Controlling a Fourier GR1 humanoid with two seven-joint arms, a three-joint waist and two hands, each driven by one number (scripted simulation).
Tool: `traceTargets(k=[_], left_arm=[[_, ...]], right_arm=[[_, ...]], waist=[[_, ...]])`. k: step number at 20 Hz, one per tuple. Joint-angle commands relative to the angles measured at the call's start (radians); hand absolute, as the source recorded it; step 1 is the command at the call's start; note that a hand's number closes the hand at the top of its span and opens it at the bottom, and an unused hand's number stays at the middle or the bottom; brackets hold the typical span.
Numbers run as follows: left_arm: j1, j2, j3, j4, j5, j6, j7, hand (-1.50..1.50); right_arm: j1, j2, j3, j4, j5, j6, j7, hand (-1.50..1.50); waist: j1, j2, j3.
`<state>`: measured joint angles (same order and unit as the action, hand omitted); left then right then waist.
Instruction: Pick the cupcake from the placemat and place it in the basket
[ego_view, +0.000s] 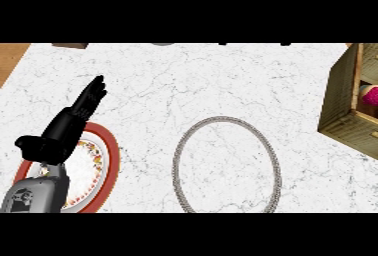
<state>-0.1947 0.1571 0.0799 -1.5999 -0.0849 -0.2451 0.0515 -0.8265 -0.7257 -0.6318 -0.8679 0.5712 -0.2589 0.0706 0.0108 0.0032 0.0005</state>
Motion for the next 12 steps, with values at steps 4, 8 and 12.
traceTargets(k=[4, 8, 12], left_arm=[[0.061, 0.022, 0.022, -0.008, 0.021, -0.033, -0.051, 0.00], [0.019, 0.030, 0.041, 0.033, 0.031, -0.034, -0.034, 0.00], [0.042, -0.015, -0.013, -0.012, -0.012, 0.002, -0.029, 0.00]], right_arm=[[-0.031, -0.029, -0.042, -0.023, -0.135, 0.044, -0.023, -1.50], [-0.050, -0.068, -0.116, -0.010, -0.210, 0.041, 0.030, -1.50], [-0.021, -0.143, -0.159, 0.004, -0.277, 0.129, 0.123, -1.50]], waist=[[-0.006, -0.004, -0.001], [-0.013, -0.004, -0.001], [-0.016, -0.006, -0.001]])
